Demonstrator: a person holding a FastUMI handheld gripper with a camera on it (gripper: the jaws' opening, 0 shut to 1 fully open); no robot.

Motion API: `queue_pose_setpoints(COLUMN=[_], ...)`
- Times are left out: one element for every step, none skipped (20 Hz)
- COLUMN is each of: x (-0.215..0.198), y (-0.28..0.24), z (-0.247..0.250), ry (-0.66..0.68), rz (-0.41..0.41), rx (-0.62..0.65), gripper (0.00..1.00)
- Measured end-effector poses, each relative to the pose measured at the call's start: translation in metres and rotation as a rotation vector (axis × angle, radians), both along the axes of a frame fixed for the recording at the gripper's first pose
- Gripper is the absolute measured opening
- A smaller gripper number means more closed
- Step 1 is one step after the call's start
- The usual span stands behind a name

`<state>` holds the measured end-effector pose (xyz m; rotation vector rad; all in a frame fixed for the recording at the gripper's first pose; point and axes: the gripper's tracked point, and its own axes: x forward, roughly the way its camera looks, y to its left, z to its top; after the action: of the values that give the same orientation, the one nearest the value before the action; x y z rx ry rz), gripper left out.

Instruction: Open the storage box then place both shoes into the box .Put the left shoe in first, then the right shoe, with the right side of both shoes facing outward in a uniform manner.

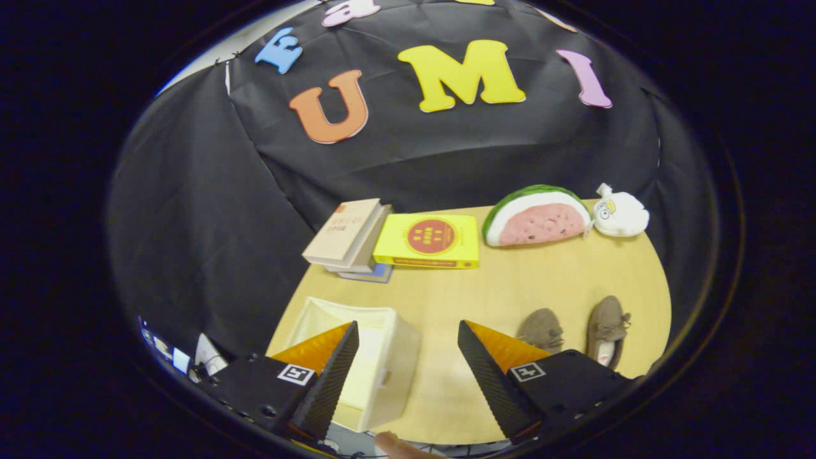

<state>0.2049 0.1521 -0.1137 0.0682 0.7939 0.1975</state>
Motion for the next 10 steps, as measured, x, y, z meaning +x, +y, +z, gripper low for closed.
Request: queue_pose_setpoints(x=[0.002,0.005,0.006,0.007,0.008,0.008,0.007,0.007,0.005,0.003], y=[-0.018,-0.035,-0.05,-0.063,-0.076,-0.089,-0.103,-0.117,-0.129,-0.14], z=[-0.01,-0.02,-0.029,-0.04,-0.051,-0.065,-0.076,-0.086,-0.097,-0.109], ry=[0.011,0.019,0.029,0.044,0.064,0.09,0.113,0.129,0.149,0.169], rz=[-0.015,-0.029,-0.041,-0.056,-0.072,-0.081,-0.086,-0.094,-0.095,-0.094], rx=[-0.046,-0.088,-0.121,-0.143,-0.159,-0.179,-0.209,-0.238,-0.268,-0.294], gripper=[0.95,0.95,0.95,0.95,0.95,0.95,0.95,0.95,0.95,0.95])
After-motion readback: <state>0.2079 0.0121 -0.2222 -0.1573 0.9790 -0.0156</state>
